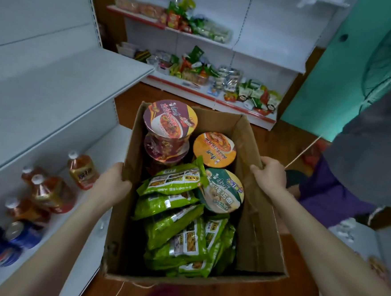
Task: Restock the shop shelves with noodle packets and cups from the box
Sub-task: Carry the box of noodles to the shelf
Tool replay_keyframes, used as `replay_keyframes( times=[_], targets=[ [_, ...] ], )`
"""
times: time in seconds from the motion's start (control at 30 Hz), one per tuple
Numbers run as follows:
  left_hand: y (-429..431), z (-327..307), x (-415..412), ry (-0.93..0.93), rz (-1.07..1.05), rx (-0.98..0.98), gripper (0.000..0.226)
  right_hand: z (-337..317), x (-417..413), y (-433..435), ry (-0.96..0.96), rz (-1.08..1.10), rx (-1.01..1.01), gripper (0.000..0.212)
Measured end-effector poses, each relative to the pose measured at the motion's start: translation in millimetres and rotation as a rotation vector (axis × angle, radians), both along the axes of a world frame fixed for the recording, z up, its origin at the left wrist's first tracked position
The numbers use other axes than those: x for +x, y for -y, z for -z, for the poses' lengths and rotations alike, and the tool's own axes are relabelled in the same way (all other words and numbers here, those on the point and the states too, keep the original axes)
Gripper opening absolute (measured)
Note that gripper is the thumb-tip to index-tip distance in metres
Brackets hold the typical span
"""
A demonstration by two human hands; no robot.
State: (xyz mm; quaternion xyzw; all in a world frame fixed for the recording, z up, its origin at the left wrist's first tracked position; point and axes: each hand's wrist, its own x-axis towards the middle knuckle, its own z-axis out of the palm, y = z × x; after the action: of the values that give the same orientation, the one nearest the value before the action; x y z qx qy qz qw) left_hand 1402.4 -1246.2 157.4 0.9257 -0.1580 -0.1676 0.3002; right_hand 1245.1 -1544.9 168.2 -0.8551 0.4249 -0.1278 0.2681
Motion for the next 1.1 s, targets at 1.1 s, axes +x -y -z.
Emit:
replay_keyframes(
  times=[1.1],
  targets=[
    [523, 0, 525, -0.06, -0.051, 0.002, 0.033, 1, 528, 521, -0.054, 0.029, -0.09, 0.013]
  ],
)
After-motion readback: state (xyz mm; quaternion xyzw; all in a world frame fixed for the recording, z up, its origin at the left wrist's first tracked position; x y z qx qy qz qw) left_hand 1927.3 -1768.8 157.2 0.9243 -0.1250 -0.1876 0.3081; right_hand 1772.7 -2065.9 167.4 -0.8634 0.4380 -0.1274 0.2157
